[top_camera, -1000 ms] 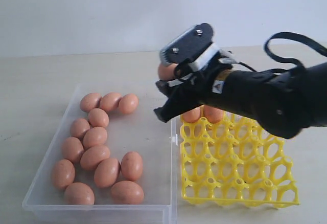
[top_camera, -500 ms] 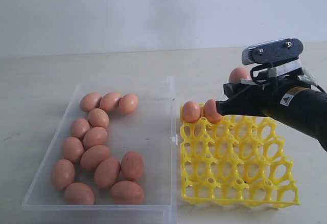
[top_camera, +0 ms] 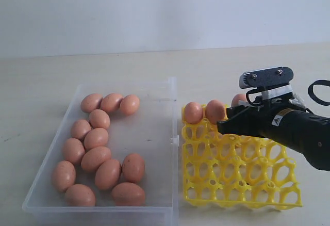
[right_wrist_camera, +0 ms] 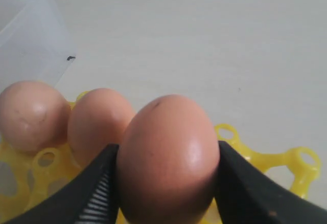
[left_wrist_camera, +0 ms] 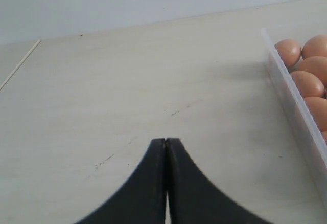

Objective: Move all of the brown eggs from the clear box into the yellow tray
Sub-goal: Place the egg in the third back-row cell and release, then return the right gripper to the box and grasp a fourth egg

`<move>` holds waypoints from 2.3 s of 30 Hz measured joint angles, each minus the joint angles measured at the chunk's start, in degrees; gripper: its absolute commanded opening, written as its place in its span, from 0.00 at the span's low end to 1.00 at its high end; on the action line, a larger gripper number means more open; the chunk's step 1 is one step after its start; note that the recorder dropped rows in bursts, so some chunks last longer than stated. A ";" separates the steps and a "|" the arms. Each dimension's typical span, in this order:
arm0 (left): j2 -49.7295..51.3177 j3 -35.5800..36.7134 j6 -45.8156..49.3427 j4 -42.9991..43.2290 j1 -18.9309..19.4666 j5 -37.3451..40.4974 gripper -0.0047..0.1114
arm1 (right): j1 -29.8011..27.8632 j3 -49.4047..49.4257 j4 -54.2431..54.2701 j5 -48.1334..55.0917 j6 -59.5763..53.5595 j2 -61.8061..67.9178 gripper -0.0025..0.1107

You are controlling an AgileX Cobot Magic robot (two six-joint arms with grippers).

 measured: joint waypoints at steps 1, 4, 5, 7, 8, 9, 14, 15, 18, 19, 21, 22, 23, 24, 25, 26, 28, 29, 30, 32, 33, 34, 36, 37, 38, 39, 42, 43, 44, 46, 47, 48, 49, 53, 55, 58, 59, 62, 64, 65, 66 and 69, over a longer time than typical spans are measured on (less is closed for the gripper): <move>0.00 0.00 0.00 0.00 0.00 0.00 0.04 | 0.00 0.00 0.00 -1.20 0.11 0.89 0.13; 0.00 0.00 0.00 0.00 0.00 0.00 0.04 | 0.00 -0.91 -0.98 -1.61 0.11 2.49 0.42; 0.00 0.00 0.00 0.00 0.00 0.00 0.04 | 0.00 -1.21 -1.21 -1.61 0.11 2.71 0.52; 0.00 0.00 0.00 0.00 0.00 0.00 0.04 | 0.00 -1.98 -1.24 -1.37 0.11 3.10 0.58; 0.00 0.00 0.00 0.00 0.00 0.00 0.04 | 0.00 -2.22 -1.24 -1.34 0.11 3.10 0.58; 0.00 0.00 0.00 0.00 0.00 0.00 0.04 | 0.00 -2.35 -1.24 -1.23 0.11 3.10 0.58; 0.00 0.00 0.00 0.00 0.00 0.00 0.04 | 0.00 -2.35 -1.85 5.45 -0.23 -1.10 0.53; 0.00 0.00 0.00 0.00 0.00 0.00 0.04 | 0.10 -2.35 -2.14 6.79 -0.35 -3.53 0.50; 0.00 0.00 0.00 0.00 0.00 0.00 0.04 | 1.35 -4.35 -2.63 12.76 -0.35 -11.91 0.37; 0.00 0.00 0.00 0.00 0.00 0.00 0.04 | 2.02 -5.89 -2.92 15.78 -0.35 -14.82 0.33; 0.00 0.00 0.00 0.00 0.00 0.00 0.04 | 4.40 -11.31 -3.25 25.08 -0.35 -18.99 0.28; 0.00 0.00 0.00 0.00 0.00 0.00 0.04 | 5.83 -13.89 -3.39 30.14 -0.35 -19.87 0.25; 0.00 0.00 0.00 0.00 0.00 0.00 0.04 | 7.33 -17.25 -3.51 35.13 -0.35 -20.35 0.22; 0.00 0.00 0.00 0.00 0.00 0.00 0.04 | 8.92 -20.60 -3.51 39.74 -0.35 -20.35 0.18; 0.00 0.00 0.00 0.00 0.00 0.00 0.04 | 10.24 -23.79 -3.59 43.25 -0.35 -19.80 0.14; 0.00 0.00 0.00 0.00 0.00 0.00 0.04 | 11.86 -26.83 -3.59 47.15 -0.35 -18.84 0.10; 0.00 0.00 0.00 0.00 0.00 0.00 0.04 | 15.09 -32.37 -3.59 53.74 -0.35 -15.82 0.03; 0.00 0.00 0.00 0.00 0.00 0.00 0.04 | 16.34 -34.36 -3.59 55.93 -0.35 -13.92 0.02; 0.00 0.00 0.00 0.00 0.00 0.00 0.04 | 17.82 -36.61 -3.59 58.41 -0.47 -11.86 0.03; 0.00 0.00 0.00 0.00 0.00 0.00 0.04 | 20.38 -40.17 -3.59 62.66 -1.01 -7.81 0.09; 0.00 0.00 0.00 0.00 0.00 0.00 0.04 | 21.40 -41.91 -3.59 64.70 -1.15 -5.46 0.14; 0.00 0.00 0.00 0.00 0.00 0.00 0.04 | 22.26 -43.58 -3.49 67.09 -1.15 -3.10 0.21; 0.00 0.00 0.00 0.00 0.00 0.00 0.04 | 23.41 -46.69 -2.89 71.95 -0.94 1.06 0.36; 0.00 0.00 0.00 0.00 0.00 0.00 0.04 | 23.83 -48.05 -2.26 74.84 -0.68 3.24 0.43; 0.00 0.00 0.00 0.00 0.00 0.00 0.04 | 24.14 -49.04 -1.72 77.08 -0.53 4.87 0.48; 0.00 0.00 0.00 0.00 0.00 0.00 0.04 | 24.37 -50.26 -0.86 79.89 -0.40 7.10 0.53; 0.00 0.00 0.00 0.00 0.00 0.00 0.04 | 24.80 -51.93 0.78 82.57 1.03 10.87 0.55; 0.00 0.00 0.00 0.00 0.00 0.00 0.04 | 24.80 -52.46 1.02 82.83 1.30 11.83 0.55; 0.00 0.00 0.00 0.00 0.00 0.00 0.04 | 24.80 -52.91 1.03 82.87 1.62 12.49 0.55; 0.00 0.00 0.00 0.00 0.00 0.00 0.04 | 24.80 -53.77 1.13 82.96 2.44 13.59 0.55; 0.00 0.00 0.00 0.00 0.00 0.00 0.04 | 24.80 -54.09 1.27 82.96 2.61 13.95 0.55; 0.00 0.00 0.00 0.00 0.00 0.00 0.04 | 24.80 -54.56 1.38 82.96 2.71 14.62 0.55; 0.00 0.00 0.00 0.00 0.00 0.00 0.04 | 24.80 -54.87 1.46 82.96 2.84 15.04 0.55; 0.00 0.00 0.00 0.00 0.00 0.00 0.04 | 24.80 -56.57 1.51 83.14 3.44 18.61 0.55; 0.00 0.00 0.00 0.00 0.00 0.00 0.04 | 24.80 -57.26 1.68 83.25 3.73 19.93 0.54; 0.00 0.00 0.00 0.00 0.00 0.00 0.04 | 24.80 -57.84 1.66 83.25 4.38 20.54 0.37; 0.00 0.00 0.00 0.00 0.00 0.00 0.04 | 24.80 -57.84 1.29 83.25 4.38 20.66 0.36; 0.00 0.00 0.00 0.00 0.00 0.00 0.04 | 24.80 -57.98 0.49 83.19 4.38 21.19 0.52; 0.00 0.00 0.00 0.00 0.00 0.00 0.04 | 24.80 -57.98 -0.57 84.89 4.38 21.73 0.56; 0.00 0.00 0.00 0.00 0.00 0.00 0.04 | 24.80 -57.67 -1.30 85.84 4.38 22.30 0.56; 0.00 0.00 0.00 0.00 0.00 0.00 0.04 | 24.80 -57.67 -1.45 86.37 4.38 22.44 0.54; 0.00 0.00 0.00 0.00 0.00 0.00 0.04 | 24.80 -57.67 -1.55 86.37 4.38 22.53 0.31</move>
